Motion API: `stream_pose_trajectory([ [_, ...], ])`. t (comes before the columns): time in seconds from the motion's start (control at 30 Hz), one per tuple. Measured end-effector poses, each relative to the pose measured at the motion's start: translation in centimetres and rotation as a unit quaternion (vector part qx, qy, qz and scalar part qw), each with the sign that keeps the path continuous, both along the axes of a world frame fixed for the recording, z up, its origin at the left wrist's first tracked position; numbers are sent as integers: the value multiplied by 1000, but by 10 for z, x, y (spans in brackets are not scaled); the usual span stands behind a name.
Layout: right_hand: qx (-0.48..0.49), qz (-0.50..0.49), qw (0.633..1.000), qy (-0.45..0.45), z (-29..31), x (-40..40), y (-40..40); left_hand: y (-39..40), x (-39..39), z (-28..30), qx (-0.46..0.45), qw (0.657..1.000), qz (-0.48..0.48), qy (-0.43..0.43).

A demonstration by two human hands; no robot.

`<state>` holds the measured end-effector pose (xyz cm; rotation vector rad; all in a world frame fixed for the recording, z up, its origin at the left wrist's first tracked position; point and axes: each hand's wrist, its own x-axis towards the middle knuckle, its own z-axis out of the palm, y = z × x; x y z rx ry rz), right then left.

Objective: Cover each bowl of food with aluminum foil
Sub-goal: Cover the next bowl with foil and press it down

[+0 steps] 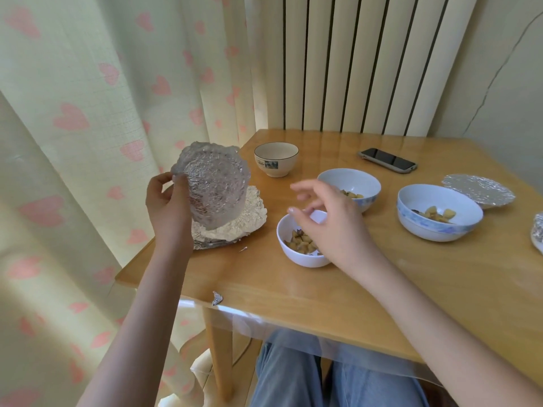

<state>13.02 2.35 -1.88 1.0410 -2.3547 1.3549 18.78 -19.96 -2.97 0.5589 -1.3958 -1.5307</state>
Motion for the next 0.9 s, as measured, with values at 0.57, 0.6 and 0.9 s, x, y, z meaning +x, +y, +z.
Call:
stream_pose_trajectory([
  [0.57,-222,-130,922,-289,-17,-36,38,15,-12,-48,-431,731,-187,-494],
  [0.6,-220,-129,923,-288,-21,-35,42,13,-17,-51,-443,713,-184,-512],
  [0.9,-211,-170,924,-268,-48,-49,43,46,-21,-47,-420,851,-96,-302],
])
